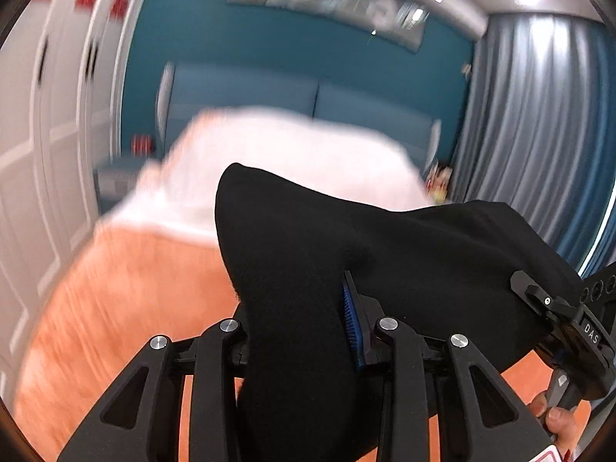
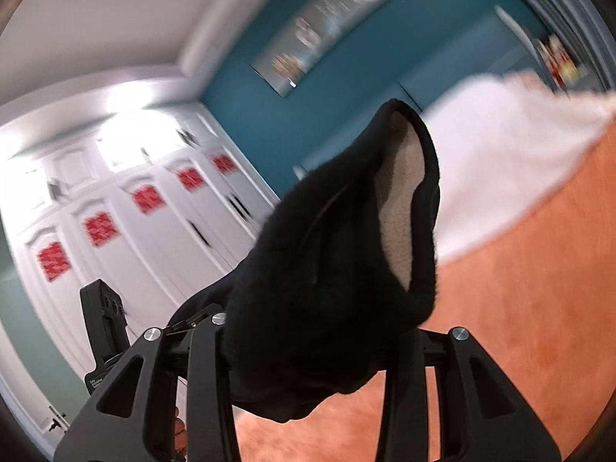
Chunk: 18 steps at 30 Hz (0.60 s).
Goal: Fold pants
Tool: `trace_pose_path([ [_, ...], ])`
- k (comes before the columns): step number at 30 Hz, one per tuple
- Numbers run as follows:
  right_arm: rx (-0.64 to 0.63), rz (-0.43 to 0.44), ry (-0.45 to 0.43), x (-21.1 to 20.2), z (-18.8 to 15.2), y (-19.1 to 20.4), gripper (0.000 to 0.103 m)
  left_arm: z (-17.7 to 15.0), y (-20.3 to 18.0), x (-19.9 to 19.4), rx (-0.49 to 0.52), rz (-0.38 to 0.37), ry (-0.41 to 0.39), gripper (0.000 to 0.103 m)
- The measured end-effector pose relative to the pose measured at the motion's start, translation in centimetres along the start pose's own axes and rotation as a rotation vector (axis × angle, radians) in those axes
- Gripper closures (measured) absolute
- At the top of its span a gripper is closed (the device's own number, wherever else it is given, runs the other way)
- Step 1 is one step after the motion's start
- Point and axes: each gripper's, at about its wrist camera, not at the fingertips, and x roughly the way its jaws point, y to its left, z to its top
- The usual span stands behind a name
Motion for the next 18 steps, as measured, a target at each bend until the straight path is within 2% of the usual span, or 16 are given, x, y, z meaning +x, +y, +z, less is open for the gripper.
trace_pose_path([
  [2,0.052,-0.039,0.059,2.2,-3.4,-3.6,0.068,-3.4,2.0,3.9,-0.023,0.007,0.077,0.073],
  [3,0.09,-0.072,0.105,3.5,-6.0,-6.4,0.068,-6.0,3.2,6.3,-0.031,0.016,0.13,0.073],
  [5,0.128,-0.111,0.165,4.9,-9.1,-9.5,0.068,-10.7,5.0,9.7,-0.037,0.031,0.22,0.072],
  [8,0.196,-0.175,0.282,5.7,-15.4,-14.4,0.068,-16.6,7.1,13.1,-0.048,0.047,0.337,0.072],
  [10,0.271,-0.228,0.375,6.1,-20.3,-17.8,0.064,-21.3,8.7,15.1,-0.059,0.07,0.428,0.071],
  [11,0.28,-0.282,0.416,5.7,-22.5,-19.0,0.049,-22.8,9.0,15.0,-0.059,0.077,0.438,0.058],
  [12,0.289,-0.298,0.423,5.1,-24.1,-19.9,0.047,-24.2,9.6,14.9,-0.059,0.082,0.432,0.051],
  [13,0.286,-0.244,0.401,3.9,-24.9,-20.0,0.047,-24.9,10.3,14.4,-0.075,0.085,0.411,0.038],
  [14,0.276,-0.218,0.386,3.1,-24.7,-19.8,0.045,-25.1,11.0,13.6,-0.106,0.076,0.404,0.036],
  [16,0.309,-0.24,0.406,1.2,-24.2,-19.5,0.03,-25.0,12.1,11.7,-0.149,0.049,0.413,0.037],
  [17,0.32,-0.27,0.418,0.0,-23.8,-19.3,0.016,-24.4,12.2,9.4,-0.13,0.079,0.393,0.037],
  [18,0.325,-0.331,0.41,-2.2,-23.1,-18.9,0.015,-23.7,12.2,8.0,-0.103,0.121,0.378,0.038],
])
